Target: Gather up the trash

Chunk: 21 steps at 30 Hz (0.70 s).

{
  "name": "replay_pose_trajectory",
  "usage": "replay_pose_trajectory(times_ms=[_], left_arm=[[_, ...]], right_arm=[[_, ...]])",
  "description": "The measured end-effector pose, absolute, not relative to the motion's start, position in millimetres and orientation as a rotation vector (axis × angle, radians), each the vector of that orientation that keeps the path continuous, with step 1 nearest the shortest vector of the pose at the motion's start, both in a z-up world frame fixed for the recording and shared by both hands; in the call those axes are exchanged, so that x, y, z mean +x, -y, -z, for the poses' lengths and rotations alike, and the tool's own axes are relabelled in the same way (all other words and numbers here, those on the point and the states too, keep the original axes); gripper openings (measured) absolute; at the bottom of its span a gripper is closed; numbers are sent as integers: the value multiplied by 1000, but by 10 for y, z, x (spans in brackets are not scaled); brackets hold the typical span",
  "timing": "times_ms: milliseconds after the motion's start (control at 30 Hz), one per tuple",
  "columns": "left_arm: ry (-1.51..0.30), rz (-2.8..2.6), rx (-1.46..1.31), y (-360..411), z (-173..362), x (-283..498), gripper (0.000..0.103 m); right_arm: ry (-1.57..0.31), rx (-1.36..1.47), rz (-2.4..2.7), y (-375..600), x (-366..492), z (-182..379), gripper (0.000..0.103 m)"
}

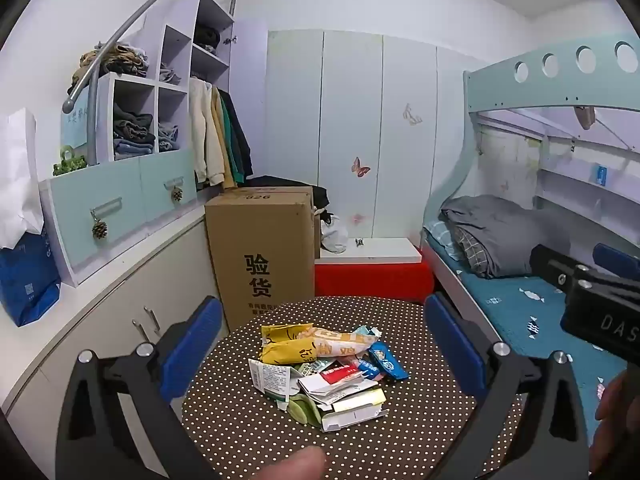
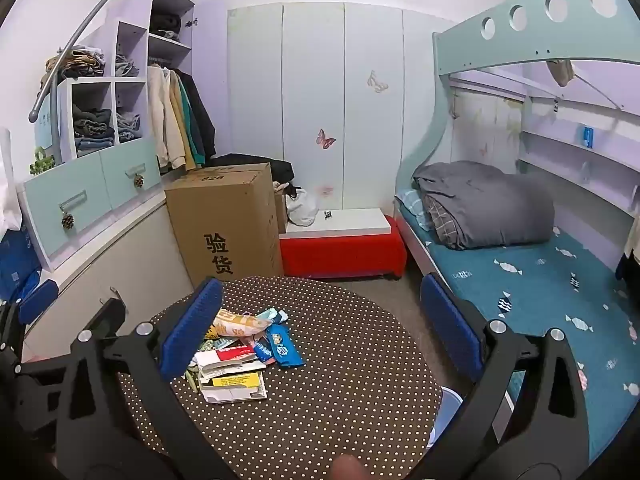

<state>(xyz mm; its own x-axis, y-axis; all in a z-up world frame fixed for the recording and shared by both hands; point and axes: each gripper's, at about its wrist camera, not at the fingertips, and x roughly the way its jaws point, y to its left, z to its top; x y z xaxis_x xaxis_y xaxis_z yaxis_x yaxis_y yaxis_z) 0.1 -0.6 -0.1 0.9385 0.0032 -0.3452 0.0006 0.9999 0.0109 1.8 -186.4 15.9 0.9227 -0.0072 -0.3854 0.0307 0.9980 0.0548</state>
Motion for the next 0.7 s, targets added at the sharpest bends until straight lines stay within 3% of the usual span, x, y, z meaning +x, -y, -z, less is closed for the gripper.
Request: replay_pose_trajectory(times_ms=[700], left_arm=[[-358, -17, 0, -34, 10, 37, 99]], right_arm=[[-393, 64, 13, 1825, 42, -187, 97]])
